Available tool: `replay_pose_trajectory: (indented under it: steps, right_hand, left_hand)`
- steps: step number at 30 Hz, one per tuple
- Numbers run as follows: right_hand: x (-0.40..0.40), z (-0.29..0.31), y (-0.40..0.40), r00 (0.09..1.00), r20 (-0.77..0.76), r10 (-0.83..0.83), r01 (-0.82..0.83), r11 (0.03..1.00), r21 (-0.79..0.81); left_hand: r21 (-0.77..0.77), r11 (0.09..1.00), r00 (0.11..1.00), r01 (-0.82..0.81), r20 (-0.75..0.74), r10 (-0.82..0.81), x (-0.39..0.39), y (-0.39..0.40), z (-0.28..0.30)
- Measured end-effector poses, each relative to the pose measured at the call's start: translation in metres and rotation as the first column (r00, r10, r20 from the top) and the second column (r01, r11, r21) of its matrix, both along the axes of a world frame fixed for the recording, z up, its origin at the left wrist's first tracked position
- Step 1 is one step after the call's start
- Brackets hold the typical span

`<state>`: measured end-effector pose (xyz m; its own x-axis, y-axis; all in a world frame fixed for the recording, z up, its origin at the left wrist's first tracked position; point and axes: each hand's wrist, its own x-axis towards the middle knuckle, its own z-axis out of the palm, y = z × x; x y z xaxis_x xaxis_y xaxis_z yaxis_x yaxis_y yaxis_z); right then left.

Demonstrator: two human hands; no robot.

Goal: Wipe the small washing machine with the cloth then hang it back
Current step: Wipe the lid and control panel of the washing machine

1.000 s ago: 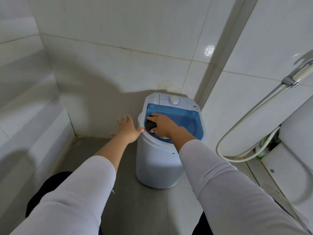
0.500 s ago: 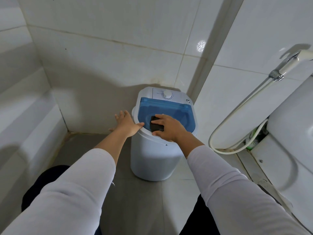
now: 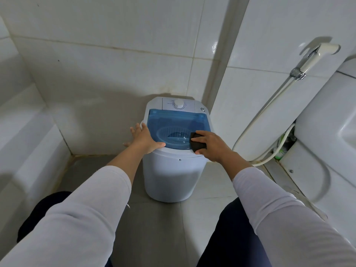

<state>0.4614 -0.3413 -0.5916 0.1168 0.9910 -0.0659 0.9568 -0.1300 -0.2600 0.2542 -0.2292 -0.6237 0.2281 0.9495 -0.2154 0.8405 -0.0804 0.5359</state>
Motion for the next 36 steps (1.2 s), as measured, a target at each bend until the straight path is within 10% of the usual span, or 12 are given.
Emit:
replay_pose_trajectory:
  steps: [18,36]
  right_hand:
    - [0.053,0.025,0.011,0.963,0.23,-0.137,0.113,0.987,0.113]
    - [-0.053,0.015,0.065,0.948,0.243,0.205,-0.248,0.955,0.162]
  left_hand:
    - [0.037,0.999,0.993,0.02,-0.113,-0.016,-0.006,0.017,-0.002]
    - [-0.04,0.999,0.993,0.004,-0.119,-0.008,-0.011,0.013,0.002]
